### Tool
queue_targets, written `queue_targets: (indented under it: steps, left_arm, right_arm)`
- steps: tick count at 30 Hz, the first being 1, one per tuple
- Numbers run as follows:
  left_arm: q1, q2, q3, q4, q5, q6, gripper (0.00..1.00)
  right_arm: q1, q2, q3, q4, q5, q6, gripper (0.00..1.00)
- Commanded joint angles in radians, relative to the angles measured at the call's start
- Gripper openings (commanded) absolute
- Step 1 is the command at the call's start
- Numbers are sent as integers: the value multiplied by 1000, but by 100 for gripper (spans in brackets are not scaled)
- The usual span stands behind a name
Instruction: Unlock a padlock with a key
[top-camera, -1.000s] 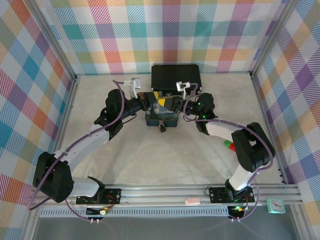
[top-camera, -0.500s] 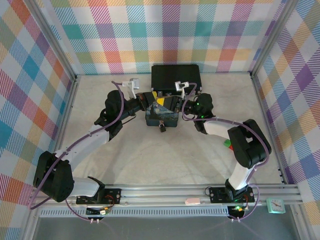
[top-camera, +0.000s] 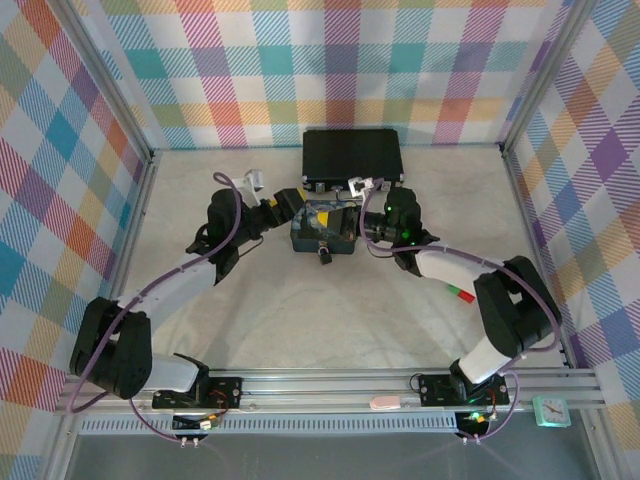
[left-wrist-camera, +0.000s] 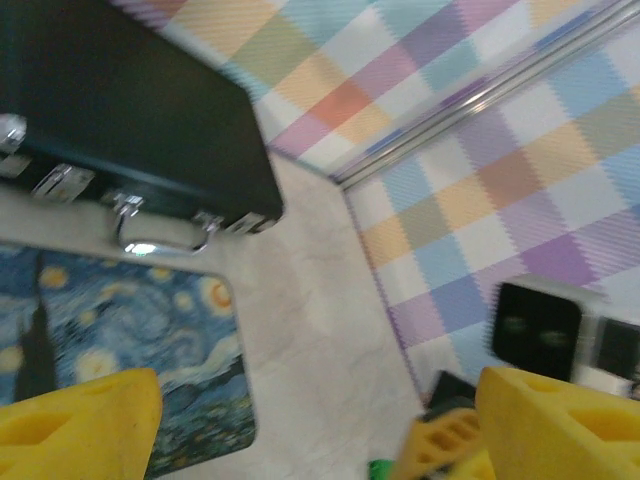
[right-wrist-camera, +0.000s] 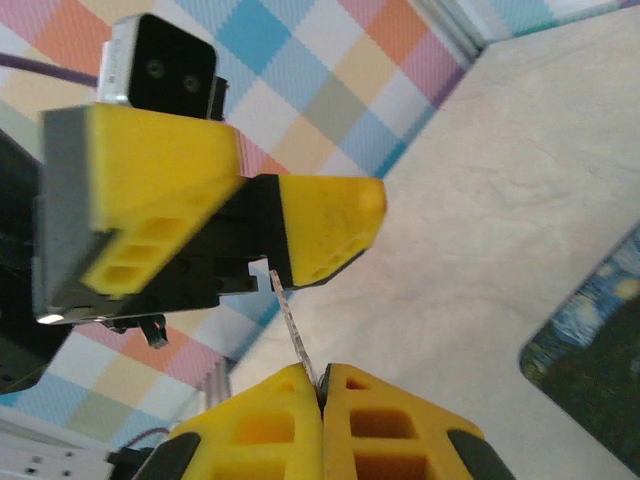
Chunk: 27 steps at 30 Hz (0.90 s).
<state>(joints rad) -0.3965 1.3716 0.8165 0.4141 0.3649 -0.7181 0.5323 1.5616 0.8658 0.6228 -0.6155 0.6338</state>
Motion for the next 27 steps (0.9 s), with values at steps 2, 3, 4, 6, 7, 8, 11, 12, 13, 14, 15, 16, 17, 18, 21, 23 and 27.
queue_targets:
  steps: [2, 3, 4, 6, 7, 8, 11, 12, 13, 14, 15, 16, 17, 18, 21, 23, 27]
  left_arm:
    - [-37, 51, -27, -98, -31, 56, 79]
    - [-58, 59, -18, -147, -51, 90, 78]
    - [-90, 68, -2, -209, -83, 133, 78]
    - [-144, 87, 24, -299, -133, 206, 75]
    - [-167, 96, 31, -322, -157, 226, 75]
    - [-182, 108, 32, -334, -174, 241, 75]
    - [-215, 162, 47, -358, -199, 278, 73]
    - [-224, 183, 58, -370, -205, 290, 73]
    - [-231, 205, 71, -381, -208, 302, 72]
    - [-238, 226, 81, -386, -213, 309, 72]
    - [-243, 242, 84, -385, -214, 315, 72]
    - [-246, 259, 89, -381, -218, 319, 72]
    - [-248, 278, 94, -375, -221, 321, 72]
    - [-248, 292, 99, -368, -224, 325, 72]
    - [-250, 341, 117, -329, -227, 328, 71]
    - [-254, 372, 127, -295, -231, 327, 70]
    - [-278, 423, 155, -256, -262, 328, 67]
  right_arm:
    - [12, -78, -4, -343, 187, -228, 0]
    - [13, -88, -2, -392, 230, -246, 0]
    - [12, -101, 0, -447, 284, -264, 0]
    - [12, -128, -3, -530, 387, -279, 0]
    - [13, -144, -6, -561, 435, -287, 0]
    - [12, -159, -10, -593, 477, -293, 0]
    - [13, -197, -26, -653, 574, -307, 0]
    - [12, -207, -29, -670, 598, -309, 0]
    - [13, -216, -33, -686, 622, -311, 0]
    - [12, -225, -38, -703, 644, -311, 0]
    - [12, -233, -40, -713, 662, -309, 0]
    - [12, -243, -48, -720, 678, -309, 0]
    - [12, -252, -55, -724, 692, -308, 0]
    - [13, -259, -60, -724, 701, -307, 0]
    - [11, -274, -73, -713, 710, -302, 0]
    - [11, -276, -74, -704, 708, -303, 0]
    - [11, -276, -73, -690, 698, -301, 0]
